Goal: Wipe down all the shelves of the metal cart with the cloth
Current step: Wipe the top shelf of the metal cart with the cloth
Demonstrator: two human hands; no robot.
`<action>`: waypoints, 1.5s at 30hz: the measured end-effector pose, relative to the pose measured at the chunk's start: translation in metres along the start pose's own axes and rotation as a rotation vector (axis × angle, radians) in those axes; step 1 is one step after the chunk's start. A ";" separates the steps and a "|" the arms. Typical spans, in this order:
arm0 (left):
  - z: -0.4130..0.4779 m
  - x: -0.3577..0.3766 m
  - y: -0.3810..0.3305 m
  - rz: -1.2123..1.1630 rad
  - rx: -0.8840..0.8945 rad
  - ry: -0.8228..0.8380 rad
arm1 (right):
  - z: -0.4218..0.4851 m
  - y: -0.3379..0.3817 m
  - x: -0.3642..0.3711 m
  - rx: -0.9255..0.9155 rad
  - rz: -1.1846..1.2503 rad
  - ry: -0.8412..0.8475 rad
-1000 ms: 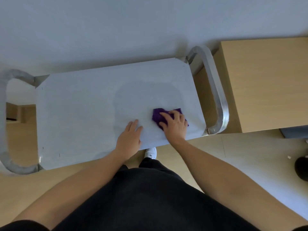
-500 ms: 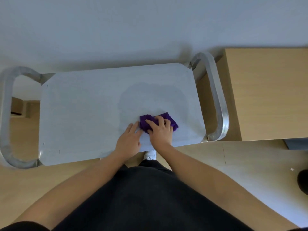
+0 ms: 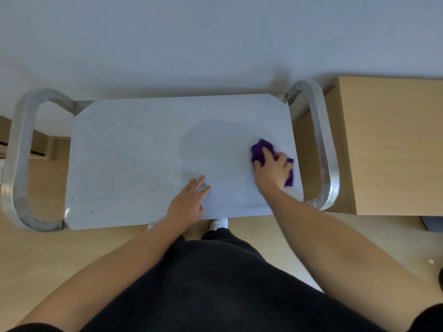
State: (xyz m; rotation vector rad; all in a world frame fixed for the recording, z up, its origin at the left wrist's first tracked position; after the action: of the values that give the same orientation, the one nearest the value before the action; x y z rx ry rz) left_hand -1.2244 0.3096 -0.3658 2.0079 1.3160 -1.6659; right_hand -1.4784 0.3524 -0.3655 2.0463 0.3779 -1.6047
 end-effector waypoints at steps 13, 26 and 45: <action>-0.028 -0.021 0.078 0.035 -0.115 -0.046 | -0.023 0.045 0.016 -0.286 0.029 0.025; -0.049 -0.031 0.146 0.044 0.044 -0.106 | -0.155 0.161 0.057 -0.417 0.030 0.118; -0.054 -0.051 0.205 0.065 0.166 -0.059 | -0.175 0.209 0.073 -0.331 0.024 0.090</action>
State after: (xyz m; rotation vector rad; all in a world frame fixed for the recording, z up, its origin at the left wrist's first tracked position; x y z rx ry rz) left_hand -1.0349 0.2030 -0.3768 2.0492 1.1142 -1.8446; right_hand -1.2091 0.2673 -0.3599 1.8644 0.6051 -1.3365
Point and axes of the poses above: each hand's wrist, its own z-axis towards the middle knuckle, its own x-axis out of the palm, y = z × x, the point moved 6 cm from there along z, towards the middle knuckle, and after that the axes turned 8 degrees about -y, right-handed, at the moved point
